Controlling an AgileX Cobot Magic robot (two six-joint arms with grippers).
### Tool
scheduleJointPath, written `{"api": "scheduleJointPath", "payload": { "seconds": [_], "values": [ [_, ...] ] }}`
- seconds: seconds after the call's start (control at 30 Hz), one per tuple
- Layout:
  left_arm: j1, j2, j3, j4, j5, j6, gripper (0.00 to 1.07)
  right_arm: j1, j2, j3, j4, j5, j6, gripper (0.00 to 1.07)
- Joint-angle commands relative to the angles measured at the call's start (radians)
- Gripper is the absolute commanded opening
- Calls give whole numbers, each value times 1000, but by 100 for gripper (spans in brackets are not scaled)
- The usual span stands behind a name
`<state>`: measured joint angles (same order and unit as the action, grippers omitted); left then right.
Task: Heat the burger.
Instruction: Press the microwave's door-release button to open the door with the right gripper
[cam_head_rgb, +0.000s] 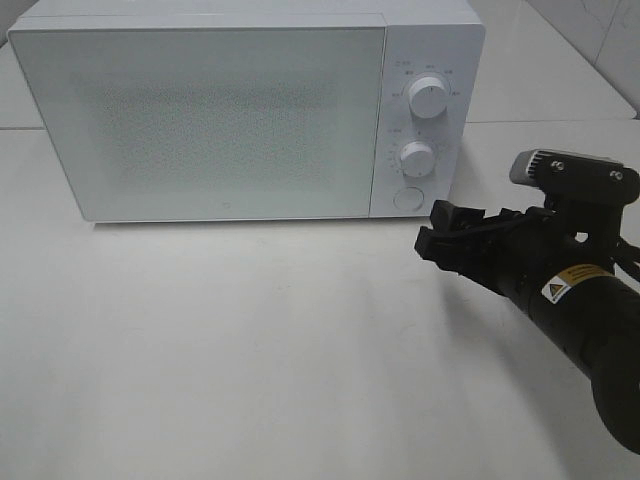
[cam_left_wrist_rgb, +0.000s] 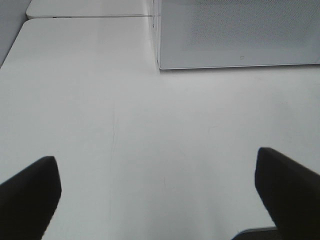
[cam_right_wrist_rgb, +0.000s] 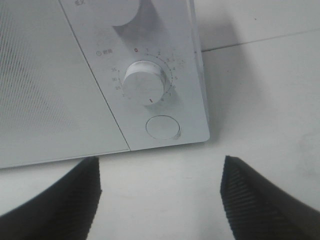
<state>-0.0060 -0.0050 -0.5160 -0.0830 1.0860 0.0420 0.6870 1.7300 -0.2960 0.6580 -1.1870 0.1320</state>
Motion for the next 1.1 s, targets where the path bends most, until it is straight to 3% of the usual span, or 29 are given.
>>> {"api": "scheduleJointPath", "payload": {
  "seconds": [0.03, 0.23, 0.4, 0.6, 0.77, 1.1],
  "values": [
    [2, -5, 0, -8, -13, -5, 98, 3, -1, -1, -1, -2, 268, 58],
    [2, -5, 0, -8, -13, -5, 98, 3, -1, -1, -1, 0, 621, 48],
    [2, -5, 0, -8, -13, -5, 98, 3, -1, -1, -1, 2, 950, 32],
    [2, -5, 0, -8, -13, -5, 98, 3, -1, -1, -1, 7, 1140, 19],
    [2, -5, 0, -8, -13, -5, 98, 3, -1, -1, 3, 7, 1257, 1],
    [2, -5, 0, -8, -13, -5, 98, 3, -1, -1, 54, 22, 1271, 0]
  ]
}}
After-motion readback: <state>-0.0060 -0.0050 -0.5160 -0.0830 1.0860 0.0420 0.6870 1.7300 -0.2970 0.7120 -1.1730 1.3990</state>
